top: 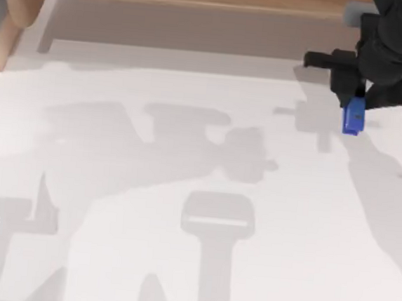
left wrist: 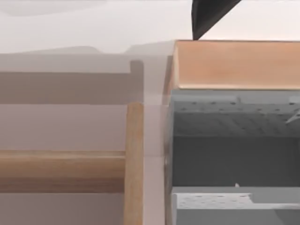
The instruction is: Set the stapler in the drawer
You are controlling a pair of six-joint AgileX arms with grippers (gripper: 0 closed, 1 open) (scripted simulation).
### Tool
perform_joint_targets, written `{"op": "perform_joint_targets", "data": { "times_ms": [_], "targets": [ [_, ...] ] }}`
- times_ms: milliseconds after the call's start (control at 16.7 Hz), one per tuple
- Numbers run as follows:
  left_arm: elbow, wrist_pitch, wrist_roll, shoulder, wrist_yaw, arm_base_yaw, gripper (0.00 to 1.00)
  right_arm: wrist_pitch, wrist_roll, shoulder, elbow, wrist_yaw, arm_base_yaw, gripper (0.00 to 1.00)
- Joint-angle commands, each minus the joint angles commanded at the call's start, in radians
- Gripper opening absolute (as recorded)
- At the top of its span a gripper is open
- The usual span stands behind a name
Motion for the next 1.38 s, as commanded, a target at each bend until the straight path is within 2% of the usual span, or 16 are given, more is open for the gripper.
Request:
{"op": "perform_joint_targets", "data": {
  "times_ms": [300, 540, 840, 1380],
  "targets": [
    [0.000, 0.000, 0.000, 0.000, 0.000, 0.000, 1.00, -0.115, -0.400, 0.030, 0.235, 0.028, -0.401, 0.00],
    [0.000, 0.000, 0.000, 0.000, 0.000, 0.000, 1.00, -0.083, -0.620, 0.168, 0.360, 0.018, -0.604, 0.00],
    [0.000, 0.000, 0.000, 0.000, 0.000, 0.000, 1.00, -0.067, -0.732, 0.359, 0.366, -0.033, -0.681, 0.00],
    [0.000, 0.000, 0.000, 0.000, 0.000, 0.000, 1.00, -0.064, -0.717, 0.349, 0.381, -0.039, -0.681, 0.00]
  ]
}}
